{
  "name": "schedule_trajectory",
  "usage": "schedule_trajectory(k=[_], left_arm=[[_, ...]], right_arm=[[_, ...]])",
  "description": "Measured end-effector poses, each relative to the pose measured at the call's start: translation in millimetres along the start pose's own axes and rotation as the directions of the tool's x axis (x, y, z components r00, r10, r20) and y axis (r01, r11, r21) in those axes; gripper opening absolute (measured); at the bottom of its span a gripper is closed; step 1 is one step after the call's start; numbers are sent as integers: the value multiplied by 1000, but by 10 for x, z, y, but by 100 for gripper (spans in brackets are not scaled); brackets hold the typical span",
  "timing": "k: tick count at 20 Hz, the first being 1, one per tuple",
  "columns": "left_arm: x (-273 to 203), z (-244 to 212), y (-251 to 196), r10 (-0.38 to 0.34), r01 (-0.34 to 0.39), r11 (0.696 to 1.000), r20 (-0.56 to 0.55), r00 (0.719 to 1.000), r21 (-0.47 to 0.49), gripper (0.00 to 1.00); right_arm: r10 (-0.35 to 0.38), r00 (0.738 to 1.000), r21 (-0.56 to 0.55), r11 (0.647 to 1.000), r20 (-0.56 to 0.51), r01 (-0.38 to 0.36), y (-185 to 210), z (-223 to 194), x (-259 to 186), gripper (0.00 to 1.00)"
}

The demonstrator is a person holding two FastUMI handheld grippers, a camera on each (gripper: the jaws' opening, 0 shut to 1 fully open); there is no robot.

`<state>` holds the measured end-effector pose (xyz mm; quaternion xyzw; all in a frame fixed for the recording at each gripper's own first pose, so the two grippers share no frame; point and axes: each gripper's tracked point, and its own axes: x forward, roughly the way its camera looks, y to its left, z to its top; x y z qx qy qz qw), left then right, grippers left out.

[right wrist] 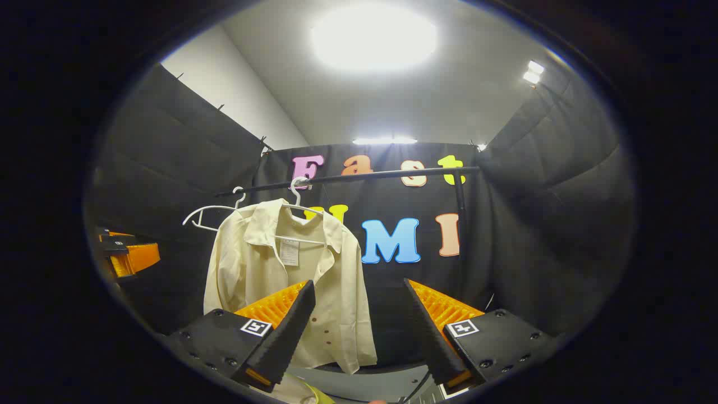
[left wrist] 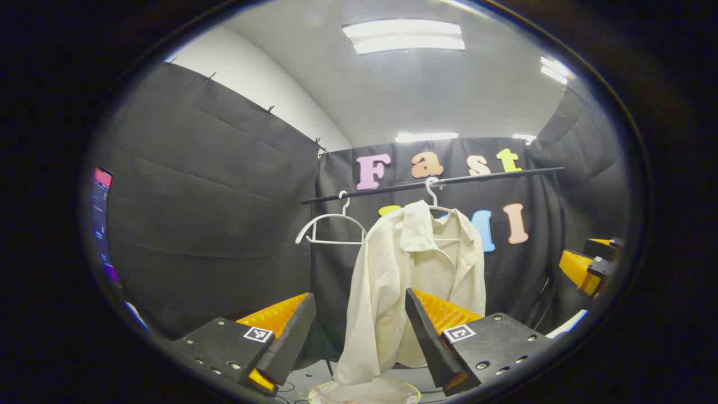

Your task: Grasp the clothes on the hanger with both hands and then place them into the laundry hamper below.

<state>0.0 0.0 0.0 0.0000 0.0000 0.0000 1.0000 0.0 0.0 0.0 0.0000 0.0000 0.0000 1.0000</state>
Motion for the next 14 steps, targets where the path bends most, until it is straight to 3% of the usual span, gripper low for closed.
schedule_trajectory(k=[14], left_arm=[[98, -120, -80, -20, 20, 1000, -9, 1000, 17, 94]], right_arm=[[-3, 1000, 4, 1000, -16, 3, -81, -54, 64, 97]])
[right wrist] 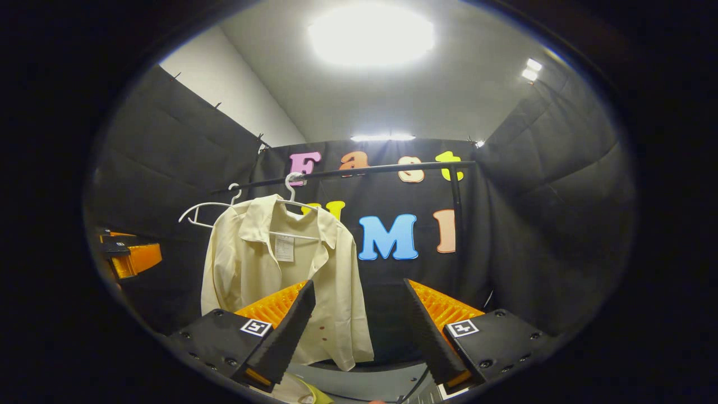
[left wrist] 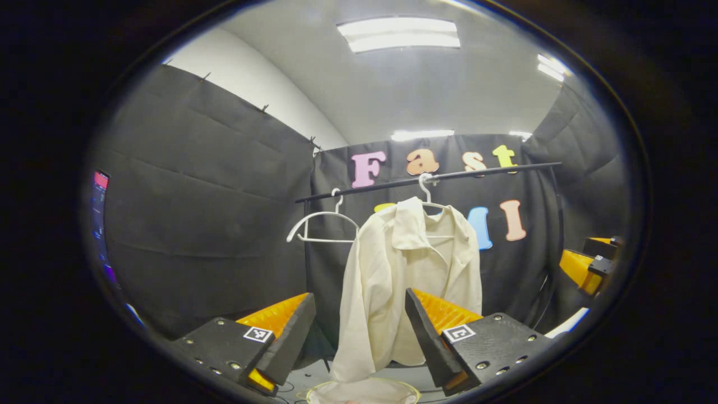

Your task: Grasp the clothes on the hanger with both hands and then place them into the laundry hamper below.

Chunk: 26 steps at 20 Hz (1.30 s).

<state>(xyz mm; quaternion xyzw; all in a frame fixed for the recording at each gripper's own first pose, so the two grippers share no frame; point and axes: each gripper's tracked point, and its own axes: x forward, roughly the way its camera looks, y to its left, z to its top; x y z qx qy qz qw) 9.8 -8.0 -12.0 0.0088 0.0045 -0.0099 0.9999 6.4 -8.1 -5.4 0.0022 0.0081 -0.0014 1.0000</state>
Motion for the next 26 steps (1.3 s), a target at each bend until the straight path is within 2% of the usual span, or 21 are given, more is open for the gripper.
schedule_trajectory(k=[7, 11, 19, 26], left_arm=[[120, 2, -80, 1, -1, 1000, 7, 1000, 21, 92], [769, 186, -568, -28, 28, 999, 18, 999, 20, 94], [1485, 212, -1121, -65, 64, 997, 23, 998, 40, 93], [2162, 82, -1277, -42, 43, 999, -11, 999, 18, 93]], right_arm=[[34, 999, 27, 999, -9, -34, 111, 12, 271, 98], [53, 999, 38, 998, -9, -53, 142, 51, 550, 97], [99, 995, 62, 993, 4, -99, 224, 65, 1264, 98], [165, 986, 80, 983, 11, -165, 441, 14, 1935, 98]])
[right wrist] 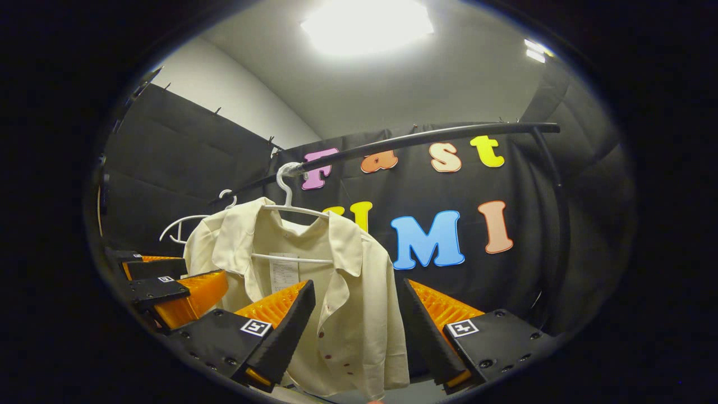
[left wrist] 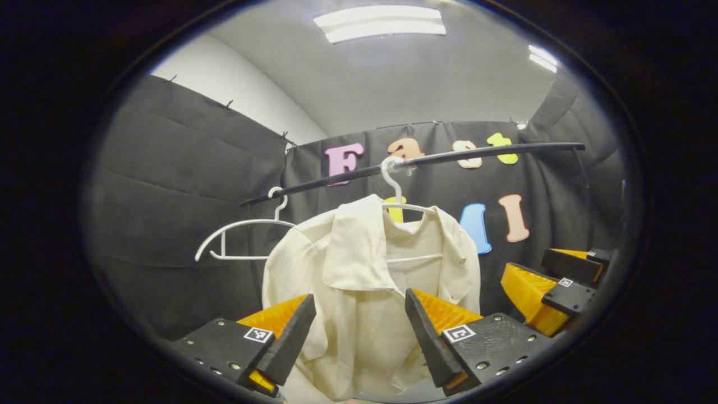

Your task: Grasp the clothes on the hanger with both hands and then place them into the laundry hamper below.

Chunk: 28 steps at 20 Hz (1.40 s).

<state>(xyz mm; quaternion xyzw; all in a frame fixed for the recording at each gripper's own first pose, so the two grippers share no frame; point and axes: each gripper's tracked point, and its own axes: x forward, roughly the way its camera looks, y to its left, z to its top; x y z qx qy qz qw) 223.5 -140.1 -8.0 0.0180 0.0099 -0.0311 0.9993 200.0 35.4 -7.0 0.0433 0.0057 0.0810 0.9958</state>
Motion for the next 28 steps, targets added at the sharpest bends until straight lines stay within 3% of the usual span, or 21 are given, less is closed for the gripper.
schedule_trajectory(k=[8, 15, 25, 26, 27, 28], left_arm=[[667, -15, -148, 28, -28, 1000, -12, 1000, -13, 92], [1017, -317, -99, 95, -93, 995, -80, 992, 23, 92], [1188, -503, 36, 191, -184, 979, -87, 978, 89, 94], [1181, -498, 57, 200, -192, 977, -86, 976, 94, 90], [1173, -499, 104, 213, -204, 974, -84, 974, 101, 86], [1144, -506, 153, 224, -215, 971, -84, 971, 104, 71]], right_arm=[[60, 996, 26, 998, -63, -59, 116, -320, 654, 97], [101, 987, 87, 992, -122, -90, 224, -649, 1071, 98], [39, 982, 131, 991, -186, -15, 154, -1008, 1554, 96], [35, 982, 132, 991, -187, -10, 131, -1015, 1600, 94], [6, 983, 113, 994, -186, 15, 55, -999, 1591, 69], [-26, 985, 85, 996, -173, 41, -34, -970, 1602, 45]])
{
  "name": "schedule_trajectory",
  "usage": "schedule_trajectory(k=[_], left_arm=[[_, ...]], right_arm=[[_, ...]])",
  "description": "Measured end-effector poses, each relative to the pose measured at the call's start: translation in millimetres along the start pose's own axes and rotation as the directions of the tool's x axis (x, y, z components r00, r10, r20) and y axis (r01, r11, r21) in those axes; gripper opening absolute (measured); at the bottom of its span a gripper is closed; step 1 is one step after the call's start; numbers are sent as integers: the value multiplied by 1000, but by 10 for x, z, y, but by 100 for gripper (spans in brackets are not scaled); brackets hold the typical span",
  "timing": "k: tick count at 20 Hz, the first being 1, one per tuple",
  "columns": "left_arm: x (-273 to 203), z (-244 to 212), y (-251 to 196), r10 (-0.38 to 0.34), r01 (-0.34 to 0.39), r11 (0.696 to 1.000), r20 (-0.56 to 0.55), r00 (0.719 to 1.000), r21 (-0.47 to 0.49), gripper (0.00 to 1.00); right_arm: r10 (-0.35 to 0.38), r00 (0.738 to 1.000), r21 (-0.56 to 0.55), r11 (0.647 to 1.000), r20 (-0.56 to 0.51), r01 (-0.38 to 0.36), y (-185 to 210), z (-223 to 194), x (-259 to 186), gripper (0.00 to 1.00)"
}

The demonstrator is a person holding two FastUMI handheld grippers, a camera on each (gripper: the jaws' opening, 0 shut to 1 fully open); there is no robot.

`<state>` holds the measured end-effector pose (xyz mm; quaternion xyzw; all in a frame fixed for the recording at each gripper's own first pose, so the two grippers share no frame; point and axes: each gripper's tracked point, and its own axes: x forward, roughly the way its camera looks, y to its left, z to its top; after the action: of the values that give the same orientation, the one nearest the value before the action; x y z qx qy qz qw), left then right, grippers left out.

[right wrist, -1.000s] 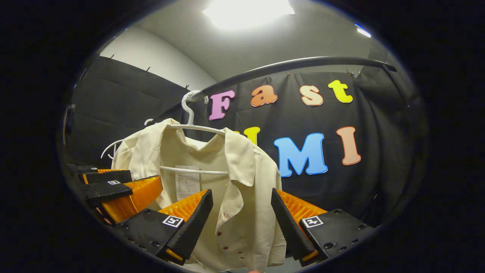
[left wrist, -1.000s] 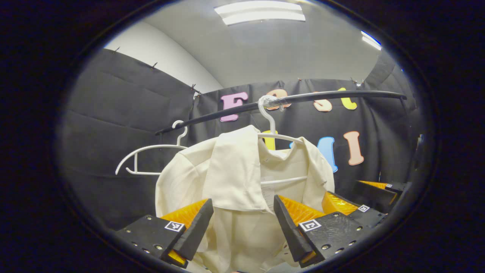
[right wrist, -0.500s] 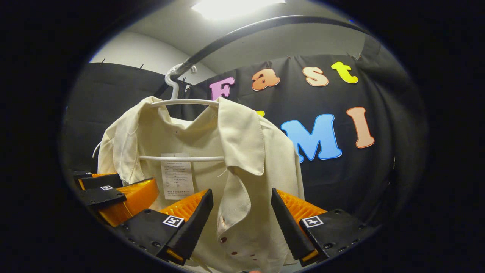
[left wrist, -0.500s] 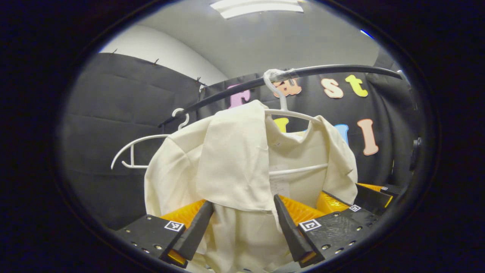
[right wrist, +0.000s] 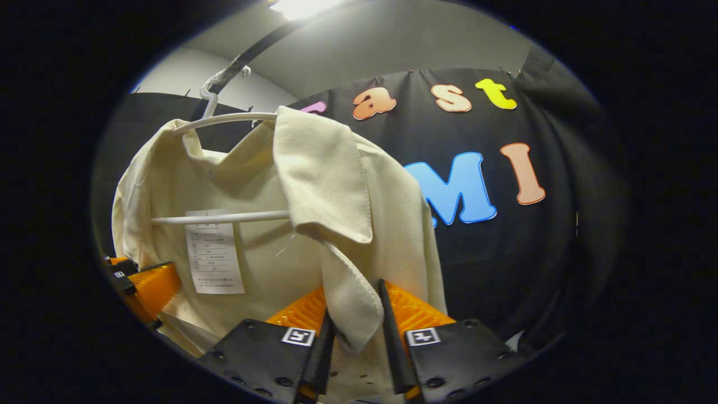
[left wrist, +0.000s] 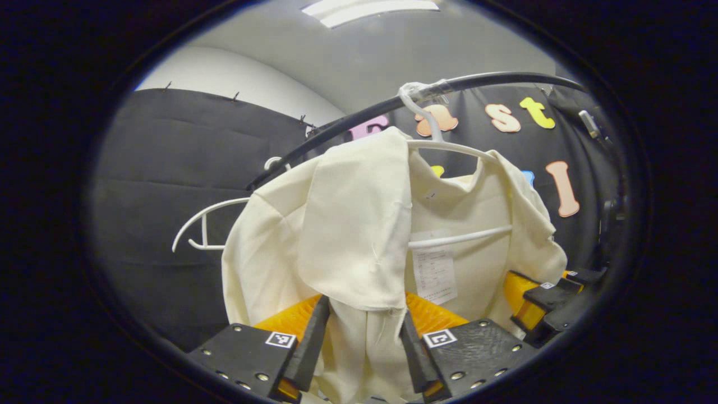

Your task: Grasp the clothes on the hanger with both hands and then place them into the laundry hamper below.

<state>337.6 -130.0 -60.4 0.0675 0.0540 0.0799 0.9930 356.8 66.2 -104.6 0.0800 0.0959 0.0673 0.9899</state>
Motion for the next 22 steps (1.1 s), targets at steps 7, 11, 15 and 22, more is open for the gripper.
schedule_trajectory(k=[7, 11, 15, 22], left_arm=[[13, -3, 28, -49, 49, 997, -3, 999, 56, 2], [-170, 123, 233, -13, 10, 998, 43, 999, 58, 0], [-369, 438, 647, 77, -88, 993, 121, 990, 85, 0], [-469, 713, 1109, 146, -170, 978, 182, 972, 119, 0]], right_arm=[[-82, 993, -89, 992, 79, 89, -250, 179, -28, 6], [-114, 987, -113, 986, 109, 126, -395, 327, -60, 3], [-183, 961, -104, 973, 207, 207, -684, 701, -101, 1], [-231, 928, -126, 953, 292, 276, -898, 970, -123, 1]])
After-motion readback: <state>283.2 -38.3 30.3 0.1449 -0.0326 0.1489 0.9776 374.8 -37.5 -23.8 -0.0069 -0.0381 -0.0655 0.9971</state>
